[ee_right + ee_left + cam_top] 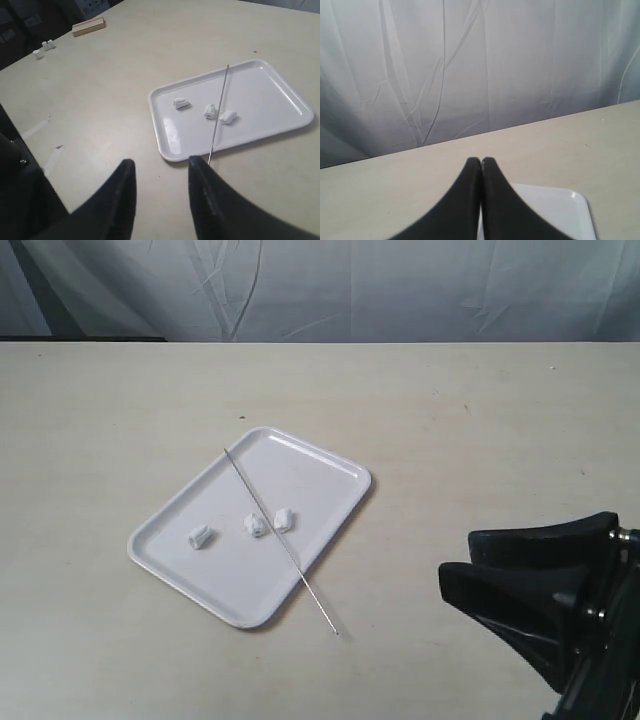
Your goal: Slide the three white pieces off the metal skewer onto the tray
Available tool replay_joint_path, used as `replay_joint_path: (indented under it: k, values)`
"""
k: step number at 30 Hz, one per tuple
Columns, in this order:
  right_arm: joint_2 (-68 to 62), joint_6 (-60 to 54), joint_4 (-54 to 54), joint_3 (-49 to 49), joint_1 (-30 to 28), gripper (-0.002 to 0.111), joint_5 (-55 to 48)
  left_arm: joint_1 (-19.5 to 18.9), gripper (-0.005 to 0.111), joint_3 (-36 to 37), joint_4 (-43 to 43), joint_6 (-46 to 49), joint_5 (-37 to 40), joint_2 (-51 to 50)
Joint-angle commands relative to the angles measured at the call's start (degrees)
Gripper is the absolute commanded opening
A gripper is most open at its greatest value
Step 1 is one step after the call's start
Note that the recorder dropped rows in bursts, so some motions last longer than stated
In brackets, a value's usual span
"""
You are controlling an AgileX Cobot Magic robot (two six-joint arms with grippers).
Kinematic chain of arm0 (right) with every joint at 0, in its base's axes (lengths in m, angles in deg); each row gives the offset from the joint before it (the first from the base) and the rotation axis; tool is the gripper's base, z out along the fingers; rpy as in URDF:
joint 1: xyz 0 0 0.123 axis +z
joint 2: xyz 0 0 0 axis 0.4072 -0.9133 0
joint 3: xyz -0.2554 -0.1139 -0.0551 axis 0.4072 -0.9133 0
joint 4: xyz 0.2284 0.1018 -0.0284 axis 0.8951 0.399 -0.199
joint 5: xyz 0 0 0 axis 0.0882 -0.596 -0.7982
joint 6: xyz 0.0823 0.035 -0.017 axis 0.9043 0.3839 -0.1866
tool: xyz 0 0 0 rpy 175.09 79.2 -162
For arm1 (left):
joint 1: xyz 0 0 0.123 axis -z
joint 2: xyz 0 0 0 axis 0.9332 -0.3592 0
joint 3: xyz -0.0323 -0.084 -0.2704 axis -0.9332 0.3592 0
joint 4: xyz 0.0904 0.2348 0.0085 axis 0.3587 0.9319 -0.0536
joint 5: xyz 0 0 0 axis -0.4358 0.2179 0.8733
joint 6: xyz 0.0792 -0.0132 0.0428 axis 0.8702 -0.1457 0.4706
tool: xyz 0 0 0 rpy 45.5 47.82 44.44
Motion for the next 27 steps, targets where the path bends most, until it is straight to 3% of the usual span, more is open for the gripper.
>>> replay_joint_path:
  k: [1,3,6,7,9,10,12,15,19,27]
  values:
    - [3.6,-6.5,-5.5,0.0,0.2,0.034,-4.0,0.0,0.0,0.3,-0.6,-0.4,0.6,0.2]
    - [7.3,-6.9,-6.8,-0.2,-1.1,0.034,-4.6,0.0,0.0,0.3,-0.6,-0.4,4.5,0.5]
    - [12.1,-6.9,-9.7,-1.4,-9.2,0.034,-0.8,0.0,0.0,0.8,-0.6,-0.4,8.6,0.9]
    - [14.0,-6.9,-10.9,-2.2,-12.9,0.034,0.9,0.0,0.0,1.4,-0.6,-0.4,9.6,1.1]
    - [18.2,-6.9,-15.2,-5.9,-27.6,0.034,9.1,0.0,0.0,4.4,-4.9,0.1,12.2,1.4]
    - [19.6,-6.8,-15.1,-8.0,-37.3,0.034,13.5,0.0,0.0,6.9,-14.4,4.9,13.6,1.4]
    - [20.5,-5.5,-13.5,-10.9,-49.2,0.034,19.7,0.0,0.0,9.2,-24.8,19.8,13.4,1.4]
    - [20.5,-5.3,-10.8,-14.8,-61.5,0.034,27.3,0.0,0.0,12.4,-41.9,44.0,12.5,1.4]
    - [20.5,-5.3,-9.6,-19.3,-68.6,0.034,31.3,0.0,0.0,16.0,-61.7,60.3,15.2,1.4]
    - [20.5,-5.4,-9.9,-25.3,-70.6,0.034,30.4,0.0,0.0,17.5,-76.9,77.8,21.3,1.4]
